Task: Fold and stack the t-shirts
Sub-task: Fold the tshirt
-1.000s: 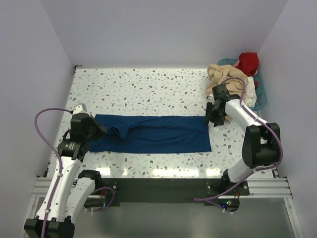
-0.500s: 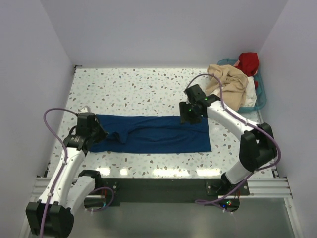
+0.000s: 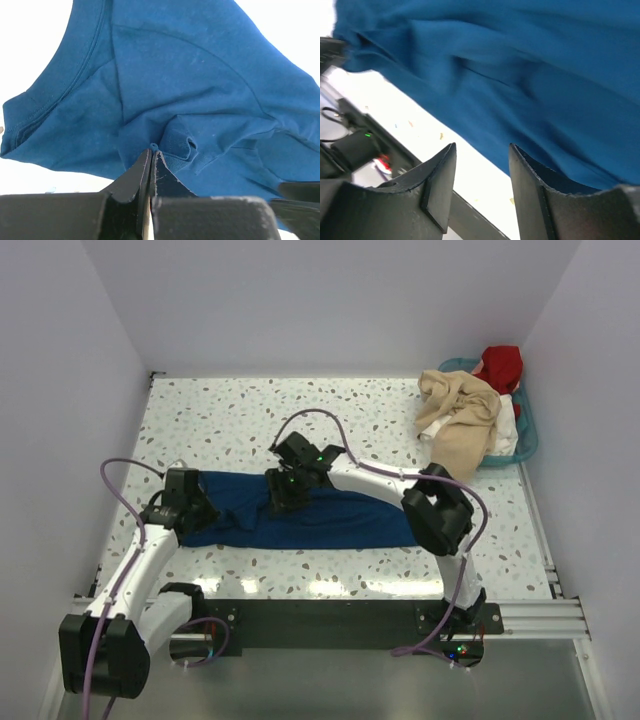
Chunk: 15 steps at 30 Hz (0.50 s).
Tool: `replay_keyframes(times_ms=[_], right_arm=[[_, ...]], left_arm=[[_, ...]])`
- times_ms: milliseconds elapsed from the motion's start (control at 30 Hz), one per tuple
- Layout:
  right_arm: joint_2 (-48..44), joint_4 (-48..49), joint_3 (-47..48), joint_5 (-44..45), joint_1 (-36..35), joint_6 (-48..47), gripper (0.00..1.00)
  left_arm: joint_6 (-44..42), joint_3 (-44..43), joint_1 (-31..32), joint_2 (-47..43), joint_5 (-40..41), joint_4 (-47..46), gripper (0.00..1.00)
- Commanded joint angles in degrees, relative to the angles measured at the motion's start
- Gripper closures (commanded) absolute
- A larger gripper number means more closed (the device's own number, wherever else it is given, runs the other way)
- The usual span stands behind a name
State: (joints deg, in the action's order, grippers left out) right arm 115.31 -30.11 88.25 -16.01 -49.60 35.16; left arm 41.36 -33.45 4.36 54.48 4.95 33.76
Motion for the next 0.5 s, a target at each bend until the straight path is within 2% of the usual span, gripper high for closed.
replay_keyframes(times_ms=[0, 133, 467], right_arm=[[3.34, 2.95, 7.36, -4.03, -2.95, 4.22, 0.52], [7.90, 2.16, 10.63, -3.68, -4.88, 4.48, 0.54], [12.48, 2.69, 14.14, -2.98, -6.29, 5.18, 0.53]], left_arm=[[1.09, 1.10, -0.67, -1.39, -0.73, -1.68, 1.00], [1.79, 1.55, -0.76, -1.92, -1.87, -1.59, 1.00], [2.32, 1.90, -0.67, -3.85, -2.49, -0.97, 1.00]])
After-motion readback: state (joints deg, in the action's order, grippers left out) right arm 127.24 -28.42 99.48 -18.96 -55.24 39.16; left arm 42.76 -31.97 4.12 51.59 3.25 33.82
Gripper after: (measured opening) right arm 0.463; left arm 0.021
